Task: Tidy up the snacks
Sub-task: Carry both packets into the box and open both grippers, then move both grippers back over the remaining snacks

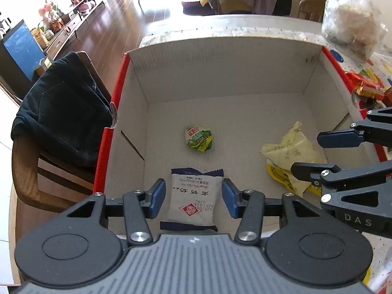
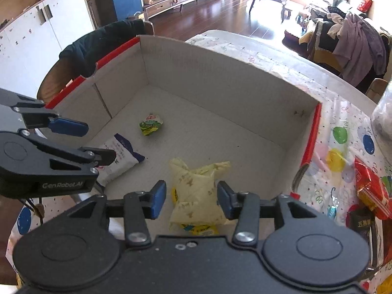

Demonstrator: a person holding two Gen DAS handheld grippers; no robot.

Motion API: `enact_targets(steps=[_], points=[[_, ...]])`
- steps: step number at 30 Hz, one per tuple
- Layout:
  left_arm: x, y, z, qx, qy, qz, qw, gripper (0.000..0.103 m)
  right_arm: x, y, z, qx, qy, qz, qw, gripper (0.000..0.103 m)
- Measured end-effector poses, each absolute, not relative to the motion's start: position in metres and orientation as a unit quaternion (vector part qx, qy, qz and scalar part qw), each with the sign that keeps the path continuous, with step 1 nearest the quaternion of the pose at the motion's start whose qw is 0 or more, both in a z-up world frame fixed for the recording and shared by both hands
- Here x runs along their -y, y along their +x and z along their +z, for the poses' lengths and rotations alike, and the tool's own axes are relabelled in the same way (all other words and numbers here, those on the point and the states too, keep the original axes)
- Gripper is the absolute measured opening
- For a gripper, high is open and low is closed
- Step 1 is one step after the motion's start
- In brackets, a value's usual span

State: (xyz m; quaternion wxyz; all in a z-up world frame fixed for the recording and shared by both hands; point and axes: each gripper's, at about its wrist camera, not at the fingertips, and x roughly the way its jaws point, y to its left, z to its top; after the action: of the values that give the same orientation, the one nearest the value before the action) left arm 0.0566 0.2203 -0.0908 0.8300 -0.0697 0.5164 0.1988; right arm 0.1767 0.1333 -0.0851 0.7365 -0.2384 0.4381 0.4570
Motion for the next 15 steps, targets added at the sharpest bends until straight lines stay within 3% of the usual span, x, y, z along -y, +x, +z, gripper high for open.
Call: enact_targets(steps=[15], points=[[-0.204, 0.035, -0.049, -0.459, -0.068, 0.188, 0.866, 0.060, -0.098, 0.171, -0.044, -0.410, -0.188, 0.448, 0.772, 0.059]])
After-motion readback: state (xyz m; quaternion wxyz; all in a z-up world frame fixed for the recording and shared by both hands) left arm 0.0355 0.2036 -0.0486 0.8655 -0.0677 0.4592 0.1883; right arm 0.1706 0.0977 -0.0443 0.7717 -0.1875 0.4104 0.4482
